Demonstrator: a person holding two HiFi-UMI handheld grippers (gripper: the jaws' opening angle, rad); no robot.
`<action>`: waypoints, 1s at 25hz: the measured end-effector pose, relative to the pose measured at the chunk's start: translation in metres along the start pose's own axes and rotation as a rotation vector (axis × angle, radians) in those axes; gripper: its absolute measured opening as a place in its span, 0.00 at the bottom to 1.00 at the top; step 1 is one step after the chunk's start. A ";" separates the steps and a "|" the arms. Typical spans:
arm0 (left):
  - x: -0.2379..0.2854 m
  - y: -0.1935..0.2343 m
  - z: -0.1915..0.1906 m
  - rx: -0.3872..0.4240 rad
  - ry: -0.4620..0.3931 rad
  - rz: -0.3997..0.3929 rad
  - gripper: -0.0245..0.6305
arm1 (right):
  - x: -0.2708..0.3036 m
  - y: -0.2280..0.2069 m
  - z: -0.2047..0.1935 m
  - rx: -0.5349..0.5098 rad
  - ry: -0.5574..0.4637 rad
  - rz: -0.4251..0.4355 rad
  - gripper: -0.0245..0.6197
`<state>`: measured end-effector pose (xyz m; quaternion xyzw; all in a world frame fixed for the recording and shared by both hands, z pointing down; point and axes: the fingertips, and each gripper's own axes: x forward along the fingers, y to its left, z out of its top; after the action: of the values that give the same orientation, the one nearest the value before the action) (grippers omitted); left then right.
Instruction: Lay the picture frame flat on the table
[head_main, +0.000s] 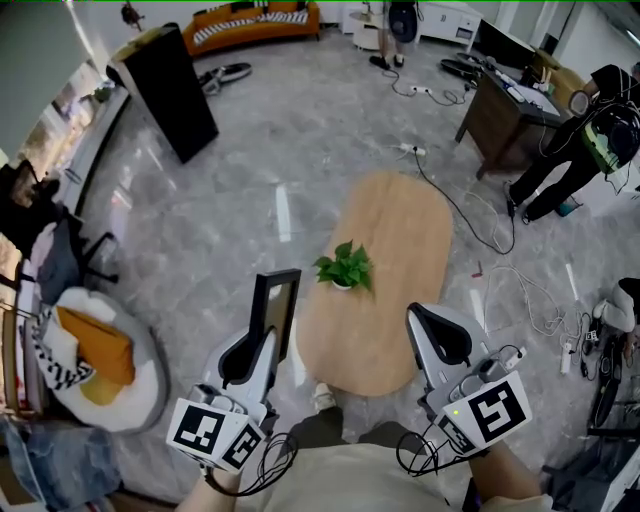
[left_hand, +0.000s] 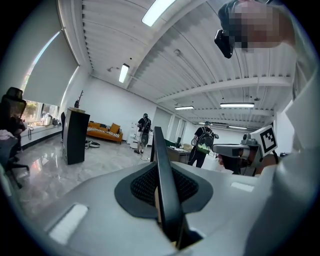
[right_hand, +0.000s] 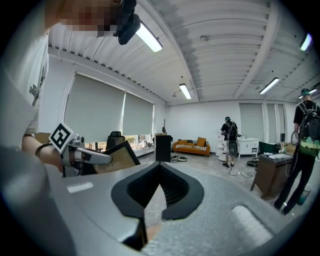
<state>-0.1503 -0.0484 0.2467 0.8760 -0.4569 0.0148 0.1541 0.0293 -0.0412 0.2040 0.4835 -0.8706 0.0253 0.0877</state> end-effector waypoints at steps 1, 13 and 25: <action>0.003 0.003 0.000 -0.001 0.004 -0.003 0.14 | 0.004 -0.002 0.000 0.002 0.001 -0.004 0.04; 0.026 0.003 -0.018 -0.036 0.061 0.025 0.15 | 0.018 -0.022 -0.016 0.029 0.020 0.042 0.04; 0.063 0.003 -0.054 -0.098 0.110 0.043 0.15 | 0.034 -0.043 -0.052 0.072 0.069 0.086 0.04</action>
<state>-0.1103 -0.0848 0.3093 0.8552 -0.4667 0.0440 0.2212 0.0548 -0.0854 0.2597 0.4473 -0.8856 0.0767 0.0990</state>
